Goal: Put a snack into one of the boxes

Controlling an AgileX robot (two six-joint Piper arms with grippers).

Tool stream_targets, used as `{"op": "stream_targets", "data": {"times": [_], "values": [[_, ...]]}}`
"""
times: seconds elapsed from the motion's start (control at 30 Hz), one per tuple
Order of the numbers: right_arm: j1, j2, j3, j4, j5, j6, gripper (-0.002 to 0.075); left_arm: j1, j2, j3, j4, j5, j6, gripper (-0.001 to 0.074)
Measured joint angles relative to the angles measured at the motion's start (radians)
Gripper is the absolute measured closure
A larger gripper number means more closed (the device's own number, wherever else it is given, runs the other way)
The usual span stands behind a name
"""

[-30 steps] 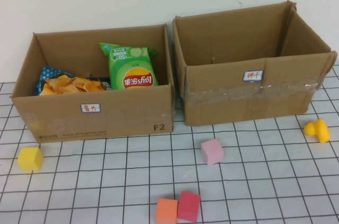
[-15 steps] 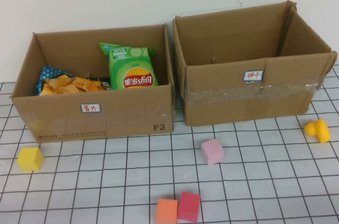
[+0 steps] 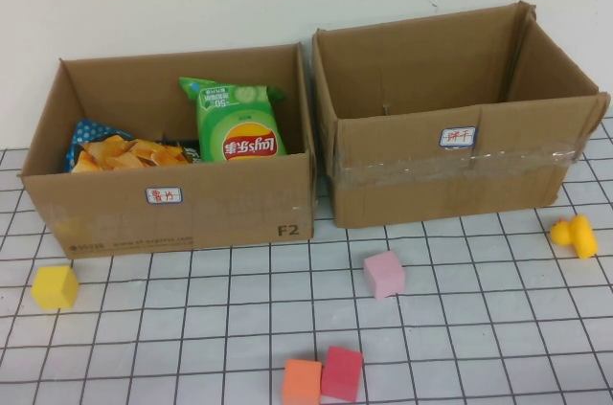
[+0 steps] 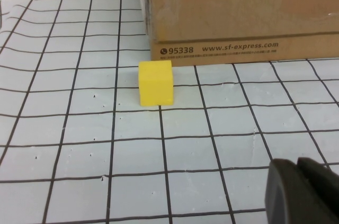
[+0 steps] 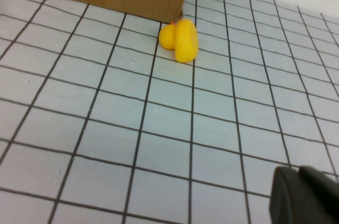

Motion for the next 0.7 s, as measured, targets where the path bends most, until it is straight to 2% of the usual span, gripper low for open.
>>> {"op": "stream_targets", "data": {"times": [0.37, 0.7], "values": [[0.0, 0.0, 0.0, 0.005, 0.0, 0.156, 0.0726, 0.0, 0.0, 0.0, 0.0, 0.0, 0.002, 0.0736], [0.0, 0.0, 0.0, 0.001, 0.002, 0.172, 0.0726, 0.0, 0.0, 0.0, 0.0, 0.0, 0.015, 0.0736]]}}
